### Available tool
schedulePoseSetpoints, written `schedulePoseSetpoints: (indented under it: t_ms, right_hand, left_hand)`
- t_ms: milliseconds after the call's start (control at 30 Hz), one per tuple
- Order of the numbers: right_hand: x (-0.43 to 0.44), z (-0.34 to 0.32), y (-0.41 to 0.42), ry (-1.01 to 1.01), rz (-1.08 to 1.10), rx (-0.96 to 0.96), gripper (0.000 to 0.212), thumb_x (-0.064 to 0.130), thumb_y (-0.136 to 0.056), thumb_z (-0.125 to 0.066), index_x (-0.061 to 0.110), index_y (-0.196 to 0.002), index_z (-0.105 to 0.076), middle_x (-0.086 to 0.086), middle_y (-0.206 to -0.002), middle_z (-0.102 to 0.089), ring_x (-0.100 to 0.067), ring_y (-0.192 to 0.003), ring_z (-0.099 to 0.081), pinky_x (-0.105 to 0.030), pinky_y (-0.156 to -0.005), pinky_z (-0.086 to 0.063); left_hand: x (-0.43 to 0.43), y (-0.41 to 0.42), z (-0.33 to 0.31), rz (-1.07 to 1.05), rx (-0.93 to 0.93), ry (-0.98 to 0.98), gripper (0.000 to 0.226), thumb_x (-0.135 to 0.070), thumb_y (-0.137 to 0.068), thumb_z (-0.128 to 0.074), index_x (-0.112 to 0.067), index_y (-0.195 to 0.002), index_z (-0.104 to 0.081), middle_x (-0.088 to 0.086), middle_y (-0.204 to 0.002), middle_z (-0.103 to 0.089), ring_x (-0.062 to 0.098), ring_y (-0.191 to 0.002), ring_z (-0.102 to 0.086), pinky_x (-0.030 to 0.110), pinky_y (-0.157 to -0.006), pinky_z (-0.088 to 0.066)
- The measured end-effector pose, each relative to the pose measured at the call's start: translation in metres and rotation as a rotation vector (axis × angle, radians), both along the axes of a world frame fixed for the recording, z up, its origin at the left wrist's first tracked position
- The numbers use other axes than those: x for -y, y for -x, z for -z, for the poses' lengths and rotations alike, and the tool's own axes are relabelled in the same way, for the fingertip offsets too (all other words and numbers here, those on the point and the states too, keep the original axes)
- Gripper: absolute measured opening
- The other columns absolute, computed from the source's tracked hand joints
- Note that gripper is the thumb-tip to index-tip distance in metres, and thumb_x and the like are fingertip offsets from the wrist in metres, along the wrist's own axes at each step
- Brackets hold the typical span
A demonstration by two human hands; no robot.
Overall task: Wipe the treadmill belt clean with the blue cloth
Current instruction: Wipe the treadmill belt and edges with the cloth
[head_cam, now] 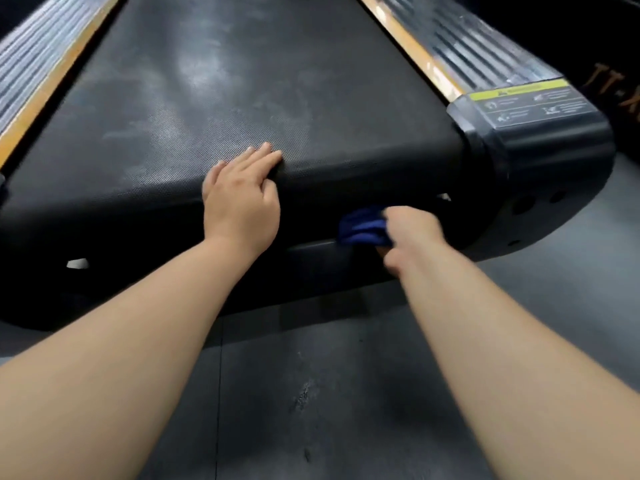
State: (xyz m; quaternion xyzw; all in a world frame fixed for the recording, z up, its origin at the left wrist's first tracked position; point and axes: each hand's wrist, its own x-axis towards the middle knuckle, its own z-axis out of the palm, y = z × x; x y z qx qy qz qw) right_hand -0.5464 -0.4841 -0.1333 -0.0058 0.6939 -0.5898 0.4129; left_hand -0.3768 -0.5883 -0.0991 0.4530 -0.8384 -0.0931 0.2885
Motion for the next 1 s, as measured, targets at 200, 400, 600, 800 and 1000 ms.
schedulePoseSetpoints:
  t_ms: [200, 400, 600, 800, 1000]
  right_hand:
    - [0.043, 0.002, -0.057, -0.025, -0.249, 0.221, 0.037, 0.003, -0.080, -0.051, 0.002, -0.117, -0.057, -0.016, -0.106, -0.064, -0.032, -0.087, -0.064, -0.035, -0.060, -0.059]
    - [0.011, -0.029, -0.009, -0.058, -0.170, -0.166, 0.029, 0.026, -0.091, -0.055, 0.008, -0.110, -0.065, -0.012, -0.107, -0.069, -0.034, -0.111, -0.058, -0.030, -0.076, -0.046]
    - [-0.017, -0.025, 0.014, 0.268, 0.632, -0.257, 0.010, 0.011, -0.080, -0.061, 0.016, -0.087, -0.056, 0.006, -0.075, -0.057, -0.013, -0.075, -0.059, -0.026, -0.068, -0.051]
    - [0.001, 0.000, -0.076, 0.317, -0.001, -1.072, 0.031, 0.006, -0.067, -0.069, 0.013, -0.098, -0.068, -0.007, -0.093, -0.057, -0.008, -0.077, -0.049, -0.004, -0.076, -0.035]
    - [-0.008, -0.008, -0.031, 0.193, -0.224, -1.362, 0.029, 0.013, -0.066, -0.065, 0.016, -0.095, -0.069, -0.012, -0.090, -0.057, -0.031, -0.076, -0.060, -0.034, -0.069, -0.048]
  left_hand:
    - [-0.003, 0.000, 0.000, 0.002, 0.026, 0.026, 0.055, -0.018, -0.083, -0.032, -0.027, -0.133, -0.053, -0.007, -0.146, -0.042, 0.009, -0.138, -0.032, 0.032, -0.115, -0.011]
    - [-0.002, -0.003, -0.001, 0.021, 0.062, 0.018, 0.059, -0.021, -0.081, -0.028, -0.029, -0.135, -0.051, -0.008, -0.147, -0.040, 0.007, -0.139, -0.030, 0.028, -0.114, -0.009]
    - [0.001, -0.004, -0.009, 0.067, 0.040, -0.109, 0.052, -0.005, -0.092, -0.036, -0.028, -0.135, -0.051, -0.010, -0.149, -0.037, 0.003, -0.140, -0.025, 0.023, -0.113, -0.004]
    - [0.004, -0.029, -0.026, 0.119, -0.223, -0.323, 0.047, 0.003, -0.089, -0.038, -0.021, -0.119, -0.065, -0.010, -0.134, -0.054, -0.005, -0.127, -0.041, 0.004, -0.107, -0.019]
    - [-0.003, -0.025, -0.020, 0.101, -0.155, -0.203, 0.044, 0.001, -0.087, -0.041, -0.018, -0.117, -0.067, -0.006, -0.136, -0.054, 0.003, -0.132, -0.040, 0.026, -0.117, -0.019]
